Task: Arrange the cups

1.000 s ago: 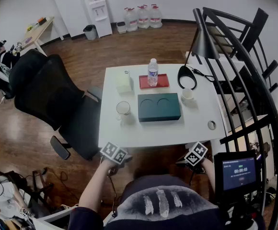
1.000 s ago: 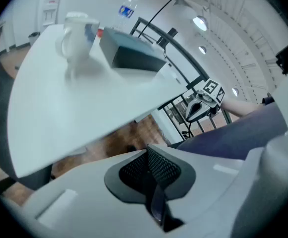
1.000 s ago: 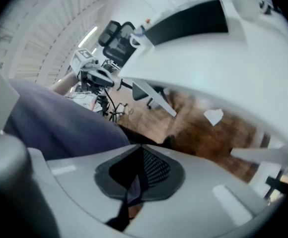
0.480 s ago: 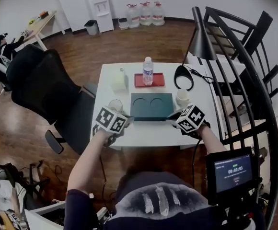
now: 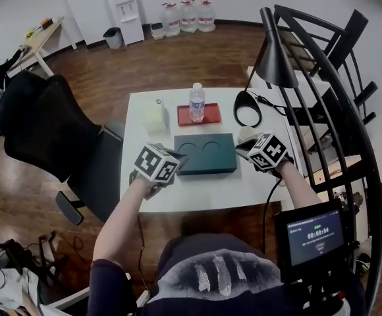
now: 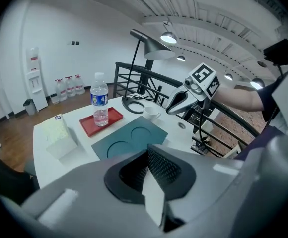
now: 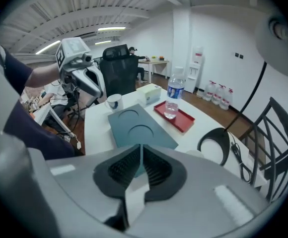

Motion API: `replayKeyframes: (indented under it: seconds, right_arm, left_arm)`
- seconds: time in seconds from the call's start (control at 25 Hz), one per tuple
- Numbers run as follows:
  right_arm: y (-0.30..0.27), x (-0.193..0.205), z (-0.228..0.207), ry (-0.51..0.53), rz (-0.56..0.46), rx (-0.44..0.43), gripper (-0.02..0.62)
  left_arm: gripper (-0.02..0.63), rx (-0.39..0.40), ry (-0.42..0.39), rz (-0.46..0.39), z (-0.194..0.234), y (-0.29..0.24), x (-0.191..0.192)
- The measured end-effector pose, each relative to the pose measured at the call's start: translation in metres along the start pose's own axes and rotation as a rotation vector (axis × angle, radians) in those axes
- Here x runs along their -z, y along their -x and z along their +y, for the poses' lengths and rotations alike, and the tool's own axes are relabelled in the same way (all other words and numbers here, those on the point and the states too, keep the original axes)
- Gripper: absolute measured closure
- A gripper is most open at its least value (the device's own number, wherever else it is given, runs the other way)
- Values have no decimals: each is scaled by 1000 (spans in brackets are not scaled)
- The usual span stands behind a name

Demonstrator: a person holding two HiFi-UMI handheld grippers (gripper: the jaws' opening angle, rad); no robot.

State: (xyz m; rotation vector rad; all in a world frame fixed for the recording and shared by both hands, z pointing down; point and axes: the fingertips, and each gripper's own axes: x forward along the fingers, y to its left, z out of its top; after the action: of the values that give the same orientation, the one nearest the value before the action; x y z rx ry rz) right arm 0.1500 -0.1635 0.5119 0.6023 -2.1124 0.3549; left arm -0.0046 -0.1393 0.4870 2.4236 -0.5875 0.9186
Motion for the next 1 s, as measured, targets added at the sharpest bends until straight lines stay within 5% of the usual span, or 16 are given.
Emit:
replayKeyframes:
  seconds: [0.4, 0.6, 1.0]
  right_arm:
    - [27, 61, -89, -86, 180, 153, 349]
    - [3, 107, -119, -74, 332, 123, 348]
    - [-56, 127, -125, -43, 423, 47, 348]
  left_arm:
    - [606, 62, -39, 27, 16, -18, -7]
    - [606, 30, -20, 30, 15, -24, -10]
    - [606, -3, 37, 18, 20, -21, -2]
